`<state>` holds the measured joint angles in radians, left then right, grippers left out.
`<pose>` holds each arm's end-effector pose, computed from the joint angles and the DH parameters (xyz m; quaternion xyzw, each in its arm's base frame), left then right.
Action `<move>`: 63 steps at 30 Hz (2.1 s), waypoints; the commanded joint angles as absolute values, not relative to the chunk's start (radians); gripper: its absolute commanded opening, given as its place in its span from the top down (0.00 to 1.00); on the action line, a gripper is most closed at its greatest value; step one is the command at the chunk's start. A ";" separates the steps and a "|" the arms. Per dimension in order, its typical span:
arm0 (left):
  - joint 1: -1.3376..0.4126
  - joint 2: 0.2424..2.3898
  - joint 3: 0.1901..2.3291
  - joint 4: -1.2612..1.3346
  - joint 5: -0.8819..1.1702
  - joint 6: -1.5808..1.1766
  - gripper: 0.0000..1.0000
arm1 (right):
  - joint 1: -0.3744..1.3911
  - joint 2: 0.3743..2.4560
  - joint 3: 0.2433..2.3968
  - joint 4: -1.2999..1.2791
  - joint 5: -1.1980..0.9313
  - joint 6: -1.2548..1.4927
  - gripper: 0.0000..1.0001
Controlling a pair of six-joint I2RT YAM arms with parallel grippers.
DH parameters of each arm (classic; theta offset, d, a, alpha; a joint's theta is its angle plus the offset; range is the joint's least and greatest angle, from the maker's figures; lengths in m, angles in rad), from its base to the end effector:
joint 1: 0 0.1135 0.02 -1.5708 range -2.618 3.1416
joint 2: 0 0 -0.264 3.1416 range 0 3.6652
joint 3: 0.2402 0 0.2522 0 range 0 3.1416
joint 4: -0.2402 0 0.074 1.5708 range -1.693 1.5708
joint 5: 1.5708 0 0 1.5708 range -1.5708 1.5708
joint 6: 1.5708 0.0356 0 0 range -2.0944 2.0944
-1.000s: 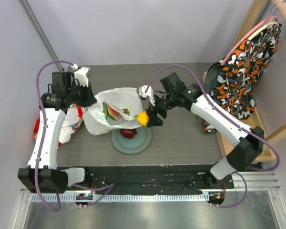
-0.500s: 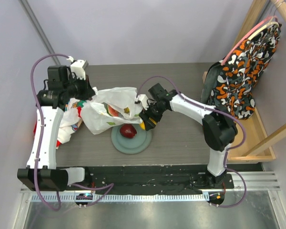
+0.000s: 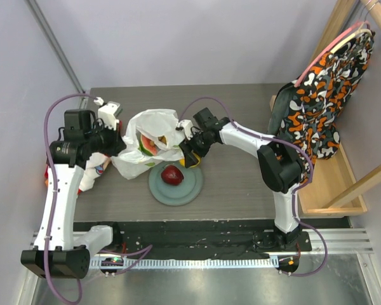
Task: Take the fake fruits out of the plastic bag
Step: Place the fake fruit on the plate, then adjust the plastic bag at the center of the board.
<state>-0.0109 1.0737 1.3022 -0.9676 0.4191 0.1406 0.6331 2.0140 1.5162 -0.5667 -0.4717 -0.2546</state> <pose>0.1977 -0.0166 0.3877 0.1515 0.8858 -0.1643 0.4066 0.3358 0.2665 0.1953 -0.4571 0.8250 0.2680 0.1966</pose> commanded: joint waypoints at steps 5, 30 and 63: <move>-0.005 1.037 1.252 -0.983 0.436 0.199 1.00 | 0.660 1.953 1.477 -0.554 -0.572 -0.203 0.01; -0.005 0.924 1.184 -1.077 0.583 0.204 1.00 | 0.790 1.998 1.973 -0.787 -0.641 -0.309 0.23; -0.005 1.026 1.337 -1.045 0.606 0.344 1.00 | 0.740 2.243 2.152 -0.644 0.019 -0.396 0.99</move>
<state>-0.0109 0.9791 1.2484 -1.1248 0.6018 0.2756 0.7998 2.2829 2.0628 -0.6506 0.0582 -0.3710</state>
